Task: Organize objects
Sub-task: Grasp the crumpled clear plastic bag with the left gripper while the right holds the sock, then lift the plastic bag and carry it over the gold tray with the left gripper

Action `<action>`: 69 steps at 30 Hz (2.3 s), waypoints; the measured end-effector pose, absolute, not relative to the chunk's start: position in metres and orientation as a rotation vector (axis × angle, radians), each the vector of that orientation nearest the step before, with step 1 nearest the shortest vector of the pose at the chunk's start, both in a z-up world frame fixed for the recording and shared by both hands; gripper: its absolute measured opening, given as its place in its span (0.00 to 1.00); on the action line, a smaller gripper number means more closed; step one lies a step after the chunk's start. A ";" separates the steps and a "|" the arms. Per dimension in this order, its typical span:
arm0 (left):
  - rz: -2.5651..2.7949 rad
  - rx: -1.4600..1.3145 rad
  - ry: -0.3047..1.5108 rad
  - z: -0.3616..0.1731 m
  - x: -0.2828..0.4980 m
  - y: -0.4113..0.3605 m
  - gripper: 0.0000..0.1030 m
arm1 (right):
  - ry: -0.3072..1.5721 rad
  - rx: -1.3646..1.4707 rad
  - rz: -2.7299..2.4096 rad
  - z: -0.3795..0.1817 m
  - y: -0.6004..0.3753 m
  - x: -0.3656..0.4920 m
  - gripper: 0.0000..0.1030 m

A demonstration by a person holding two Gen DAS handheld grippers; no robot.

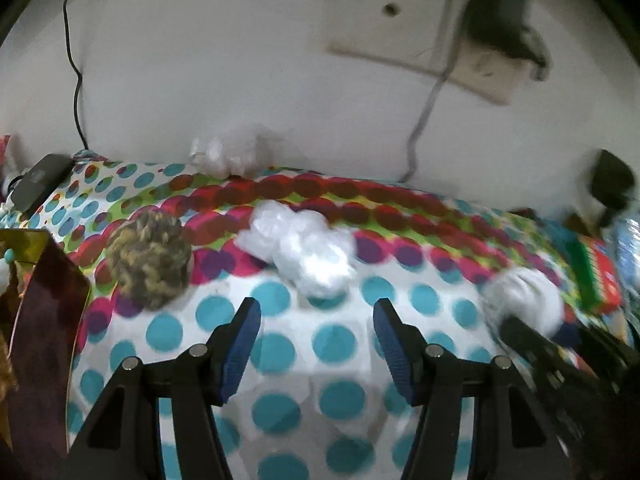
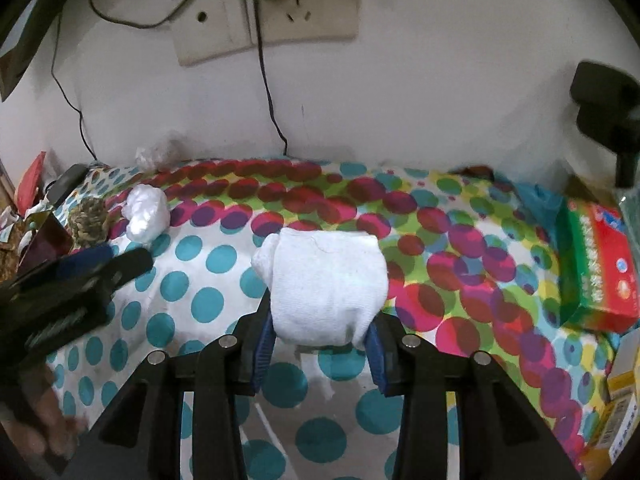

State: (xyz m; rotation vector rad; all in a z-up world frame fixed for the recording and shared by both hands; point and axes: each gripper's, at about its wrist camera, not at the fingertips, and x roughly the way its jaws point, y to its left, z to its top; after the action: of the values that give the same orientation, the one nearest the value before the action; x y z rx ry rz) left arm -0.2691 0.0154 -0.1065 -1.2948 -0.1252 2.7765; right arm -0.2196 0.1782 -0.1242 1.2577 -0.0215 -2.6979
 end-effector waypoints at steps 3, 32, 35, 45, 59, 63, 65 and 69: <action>2.832 -1.260 -0.122 -0.107 -0.277 0.013 0.59 | 0.008 1.263 -2.700 -0.125 0.174 -0.220 0.36; 2.791 -1.234 0.052 -0.104 -0.234 0.038 0.35 | 0.165 1.299 -2.714 -0.127 0.164 -0.217 0.41; 2.794 -1.242 0.038 -0.103 -0.215 0.041 0.35 | 0.171 1.300 -2.716 -0.126 0.165 -0.216 0.41; 2.762 -1.297 -0.049 -0.114 -0.158 0.036 0.35 | 0.196 1.303 -2.724 -0.127 0.160 -0.218 0.42; 2.757 -1.304 -0.191 -0.110 -0.107 0.016 0.35 | 0.264 1.298 -2.743 -0.129 0.152 -0.220 0.42; 2.731 -1.311 -0.201 -0.101 -0.085 0.008 0.35 | 0.249 1.301 -2.739 -0.129 0.152 -0.222 0.42; 2.743 -1.293 -0.181 -0.090 -0.074 0.001 0.35 | 0.251 1.301 -2.739 -0.130 0.151 -0.222 0.42; 2.771 -1.276 -0.159 -0.068 -0.061 -0.017 0.35 | 0.273 1.299 -2.746 -0.130 0.151 -0.222 0.42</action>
State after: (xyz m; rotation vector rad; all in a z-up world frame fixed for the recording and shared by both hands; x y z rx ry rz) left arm -0.0605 -0.0169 -0.0680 -1.2759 -0.1588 2.7712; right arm -0.2217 0.1506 -0.1300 1.2988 0.2732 -2.7456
